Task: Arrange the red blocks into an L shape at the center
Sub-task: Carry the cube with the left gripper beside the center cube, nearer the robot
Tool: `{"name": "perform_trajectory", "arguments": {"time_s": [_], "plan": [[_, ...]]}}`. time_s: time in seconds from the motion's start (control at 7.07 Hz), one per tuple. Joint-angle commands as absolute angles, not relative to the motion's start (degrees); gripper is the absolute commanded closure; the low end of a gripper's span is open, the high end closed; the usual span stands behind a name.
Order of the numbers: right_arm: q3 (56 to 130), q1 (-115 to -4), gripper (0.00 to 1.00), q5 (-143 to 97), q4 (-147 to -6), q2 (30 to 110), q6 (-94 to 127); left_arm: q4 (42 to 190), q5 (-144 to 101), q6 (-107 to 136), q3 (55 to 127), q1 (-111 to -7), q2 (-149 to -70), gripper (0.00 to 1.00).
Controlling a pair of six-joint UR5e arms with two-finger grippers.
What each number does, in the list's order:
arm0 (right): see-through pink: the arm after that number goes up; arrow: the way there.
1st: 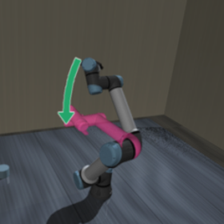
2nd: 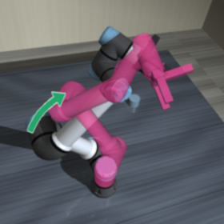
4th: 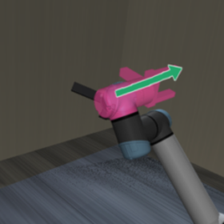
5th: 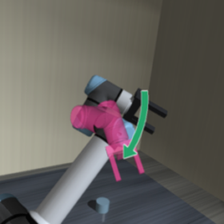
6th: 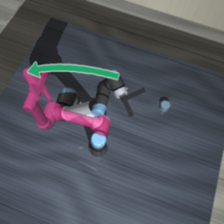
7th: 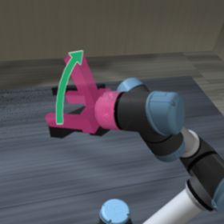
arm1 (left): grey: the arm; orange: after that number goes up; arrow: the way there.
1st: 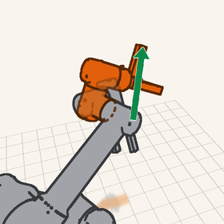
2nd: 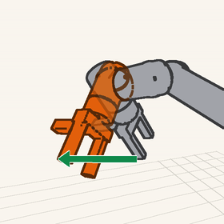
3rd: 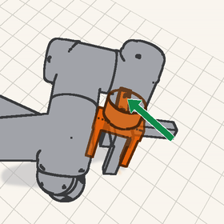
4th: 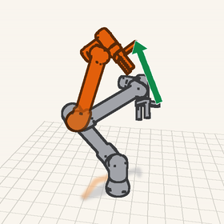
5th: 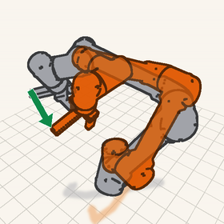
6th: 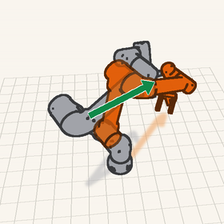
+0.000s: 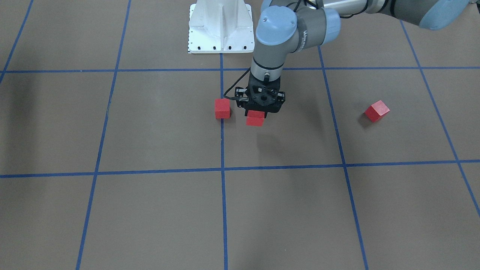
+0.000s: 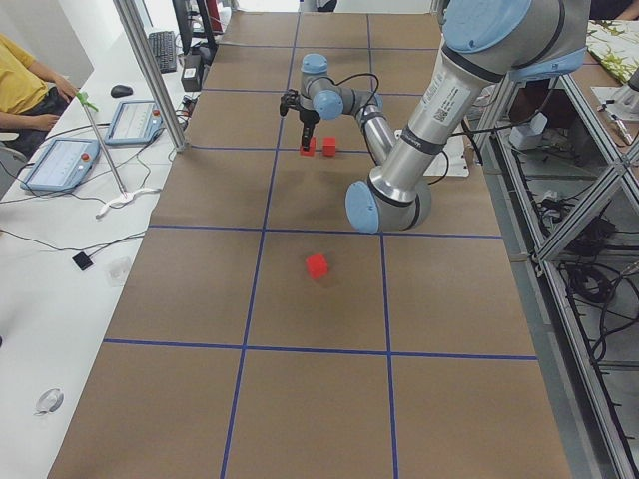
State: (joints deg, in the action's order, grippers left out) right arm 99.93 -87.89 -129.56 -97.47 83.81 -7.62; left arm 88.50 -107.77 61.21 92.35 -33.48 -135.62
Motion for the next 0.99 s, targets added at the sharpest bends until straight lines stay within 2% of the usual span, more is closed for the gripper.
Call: {"name": "perform_trajectory", "arguments": {"time_s": [0.0,0.42,0.85], "plan": [[99.84,-87.89,0.00,-129.55,-97.47,83.76,-7.65,89.03,-107.84,63.10,78.98,-33.22,-146.57,1.00],[99.84,-87.89,0.00,-129.46,-97.47,83.76,-7.56,90.00,-107.84,63.19,76.64,-29.98,-147.48,0.92],[99.84,-87.89,0.00,-129.55,-97.47,83.76,-7.56,91.22,-107.84,66.09,76.81,-28.83,-146.26,0.91]]}}
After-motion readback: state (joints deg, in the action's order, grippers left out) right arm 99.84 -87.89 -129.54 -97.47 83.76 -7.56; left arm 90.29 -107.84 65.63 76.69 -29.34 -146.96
